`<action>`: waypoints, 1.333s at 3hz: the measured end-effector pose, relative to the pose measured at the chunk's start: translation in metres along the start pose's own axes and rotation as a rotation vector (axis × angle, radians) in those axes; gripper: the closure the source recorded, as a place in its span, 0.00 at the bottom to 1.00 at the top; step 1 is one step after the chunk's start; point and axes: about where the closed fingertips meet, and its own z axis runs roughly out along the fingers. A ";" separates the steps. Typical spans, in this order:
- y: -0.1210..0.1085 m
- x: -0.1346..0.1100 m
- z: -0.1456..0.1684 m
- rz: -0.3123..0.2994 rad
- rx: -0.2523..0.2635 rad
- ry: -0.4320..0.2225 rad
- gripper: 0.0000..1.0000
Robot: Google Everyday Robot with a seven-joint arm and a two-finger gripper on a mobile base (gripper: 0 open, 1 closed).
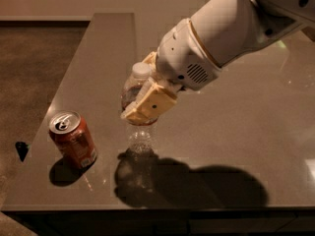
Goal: Move water bottle near coke can
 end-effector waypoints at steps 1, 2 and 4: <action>-0.002 0.001 0.012 -0.029 -0.047 0.008 1.00; -0.004 0.006 0.024 -0.037 -0.080 0.015 1.00; -0.004 0.001 0.040 -0.073 -0.055 0.028 0.58</action>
Offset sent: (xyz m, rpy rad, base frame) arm 0.0131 0.0162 -0.0386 -0.0266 0.0586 0.1134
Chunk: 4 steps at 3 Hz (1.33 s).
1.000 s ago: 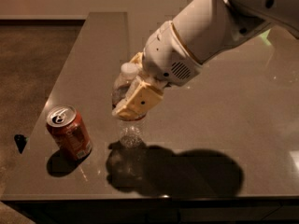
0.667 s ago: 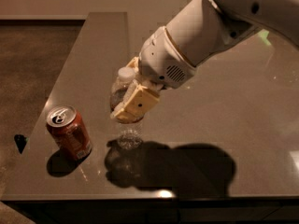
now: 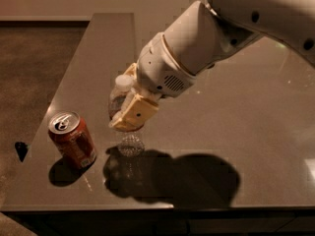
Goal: Move water bottle near coke can
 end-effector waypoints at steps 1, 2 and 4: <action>0.000 -0.009 0.004 -0.022 -0.002 -0.009 0.35; -0.002 -0.011 0.009 -0.030 -0.017 -0.006 0.12; -0.007 -0.004 0.012 -0.012 -0.028 -0.008 0.00</action>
Offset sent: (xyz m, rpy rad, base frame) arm 0.0074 0.0167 -0.0054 0.0028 0.0101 0.0474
